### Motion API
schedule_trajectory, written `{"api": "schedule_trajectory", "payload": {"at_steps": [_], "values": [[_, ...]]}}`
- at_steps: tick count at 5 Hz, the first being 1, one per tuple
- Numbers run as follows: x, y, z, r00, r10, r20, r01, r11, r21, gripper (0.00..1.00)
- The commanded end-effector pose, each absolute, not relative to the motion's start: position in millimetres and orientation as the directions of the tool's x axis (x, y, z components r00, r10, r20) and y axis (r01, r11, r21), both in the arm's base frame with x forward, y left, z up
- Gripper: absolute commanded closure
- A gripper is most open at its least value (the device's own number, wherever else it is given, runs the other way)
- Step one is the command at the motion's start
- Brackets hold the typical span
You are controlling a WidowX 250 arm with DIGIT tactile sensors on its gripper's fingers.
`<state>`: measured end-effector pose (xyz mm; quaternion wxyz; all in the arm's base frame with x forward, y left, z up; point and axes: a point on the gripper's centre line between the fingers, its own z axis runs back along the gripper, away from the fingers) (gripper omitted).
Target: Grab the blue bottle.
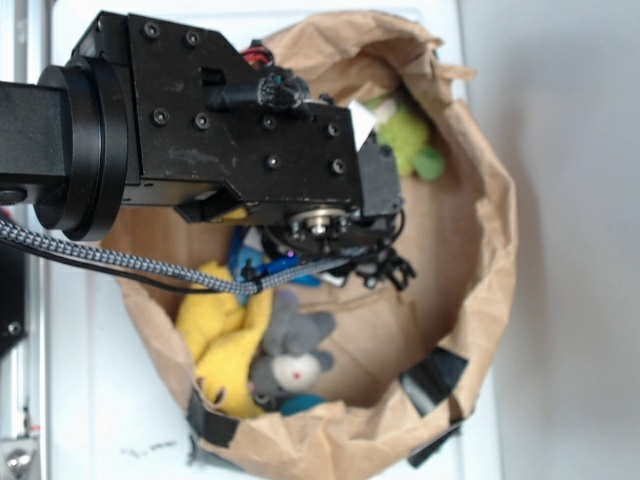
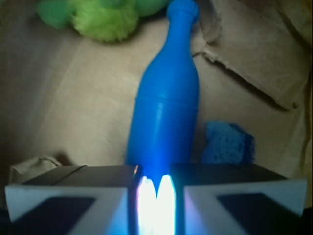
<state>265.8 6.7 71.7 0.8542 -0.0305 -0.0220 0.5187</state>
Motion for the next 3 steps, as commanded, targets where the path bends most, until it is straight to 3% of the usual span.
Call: {"api": "schedule_trajectory", "payload": {"at_steps": [1,3], "values": [[283.1,33.0,73.8,0.435,0.899,0.049,-0.89,0.437,-0.132,0.0],[286.8,38.9,59.4,0.441,0.896,0.049,-0.888,0.444,-0.119,0.0]]}}
